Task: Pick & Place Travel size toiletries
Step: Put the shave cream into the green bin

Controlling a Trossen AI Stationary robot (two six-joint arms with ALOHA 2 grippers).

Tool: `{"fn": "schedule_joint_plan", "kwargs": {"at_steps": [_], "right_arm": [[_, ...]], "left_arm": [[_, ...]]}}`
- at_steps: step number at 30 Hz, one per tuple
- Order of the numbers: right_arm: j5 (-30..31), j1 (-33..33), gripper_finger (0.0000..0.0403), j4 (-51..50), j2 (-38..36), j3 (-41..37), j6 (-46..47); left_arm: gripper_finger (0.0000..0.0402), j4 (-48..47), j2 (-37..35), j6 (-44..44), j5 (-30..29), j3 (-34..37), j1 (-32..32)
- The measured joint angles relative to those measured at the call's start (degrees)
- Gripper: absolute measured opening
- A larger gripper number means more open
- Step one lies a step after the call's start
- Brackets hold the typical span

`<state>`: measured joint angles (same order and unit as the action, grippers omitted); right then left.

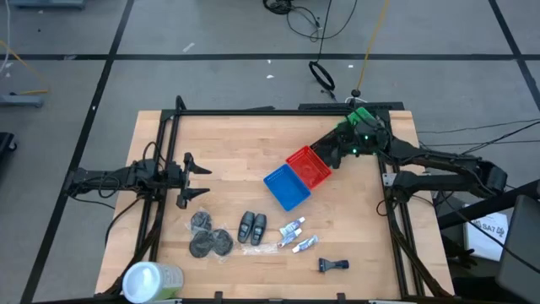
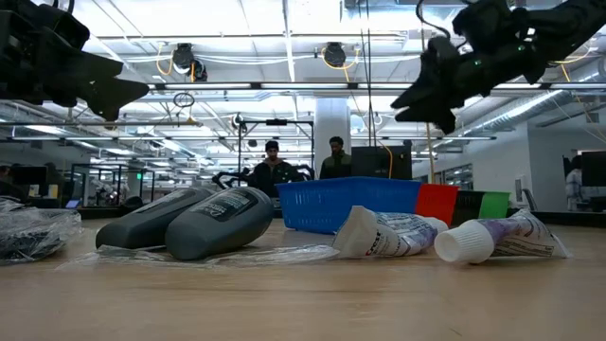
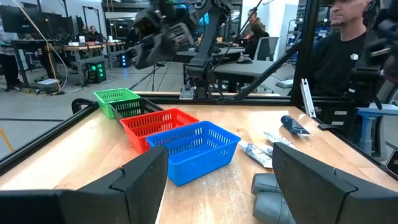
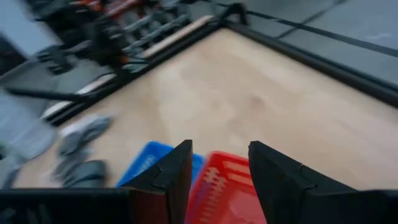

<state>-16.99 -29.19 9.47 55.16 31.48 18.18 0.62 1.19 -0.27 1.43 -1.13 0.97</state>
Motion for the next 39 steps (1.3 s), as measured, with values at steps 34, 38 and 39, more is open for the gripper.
{"fn": "schedule_joint_plan", "kwargs": {"at_steps": [34, 38, 39], "right_arm": [[0.2, 40.5, 0.0146, 6.1, 0.0, 0.0, 4.7], [0.2, 45.2, 0.0144, 5.7, 0.0, 0.0, 6.4], [0.2, 46.4, 0.0144, 5.7, 0.0, 0.0, 6.5]], "left_arm": [[0.0283, 0.0, 0.0, 0.0, 0.0, 0.0, 0.0], [0.0283, 0.0, 0.0, 0.0, 0.0, 0.0, 0.0], [0.0283, 0.0, 0.0, 0.0, 0.0, 0.0, 0.0]]}}
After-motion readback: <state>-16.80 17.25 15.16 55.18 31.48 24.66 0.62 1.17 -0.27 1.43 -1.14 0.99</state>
